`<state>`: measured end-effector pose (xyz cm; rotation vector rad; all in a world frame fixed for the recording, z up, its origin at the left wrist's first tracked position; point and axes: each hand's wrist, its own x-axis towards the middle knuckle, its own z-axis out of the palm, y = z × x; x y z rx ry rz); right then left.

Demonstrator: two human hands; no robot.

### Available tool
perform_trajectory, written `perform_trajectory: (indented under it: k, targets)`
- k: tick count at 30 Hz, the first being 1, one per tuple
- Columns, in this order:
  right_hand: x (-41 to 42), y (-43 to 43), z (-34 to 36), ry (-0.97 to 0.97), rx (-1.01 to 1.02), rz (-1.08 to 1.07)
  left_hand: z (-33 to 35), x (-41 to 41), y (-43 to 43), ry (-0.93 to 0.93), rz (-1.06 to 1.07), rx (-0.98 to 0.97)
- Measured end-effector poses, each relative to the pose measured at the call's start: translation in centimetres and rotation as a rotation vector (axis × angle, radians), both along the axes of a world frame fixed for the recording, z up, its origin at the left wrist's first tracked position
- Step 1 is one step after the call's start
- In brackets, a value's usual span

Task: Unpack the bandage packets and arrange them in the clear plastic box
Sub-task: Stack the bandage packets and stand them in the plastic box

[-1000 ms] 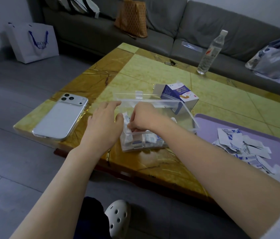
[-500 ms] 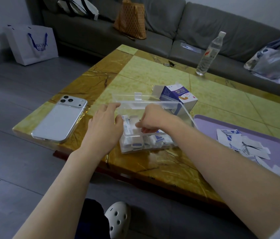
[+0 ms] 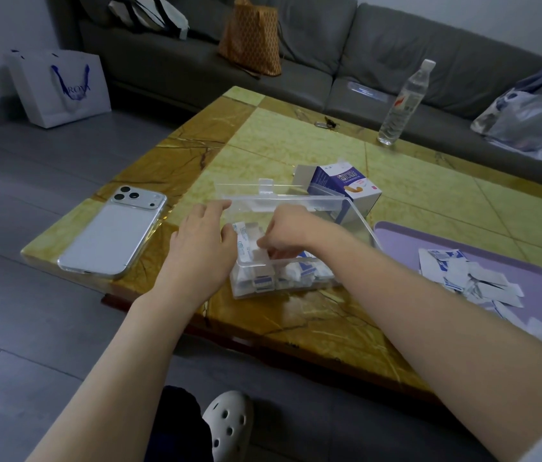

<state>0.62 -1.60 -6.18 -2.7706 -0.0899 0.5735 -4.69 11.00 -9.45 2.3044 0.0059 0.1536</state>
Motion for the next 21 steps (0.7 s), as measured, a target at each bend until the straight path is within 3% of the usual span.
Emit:
perform_trajectory:
  k: [3,9,21]
  targets:
    - [0.16,0.16,-0.21,0.005,0.091,-0.041,0.01,-0.07,-0.06,-0.001,-0.003,0.001]
    - [0.08,-0.05,-0.11,0.042,0.023,0.0,-0.03,-0.04,-0.1,0.007,-0.012,-0.001]
    - [0.18,-0.71,-0.08,0.096,0.139,-0.109,0.1,-0.1,-0.21,0.016,-0.017,-0.004]
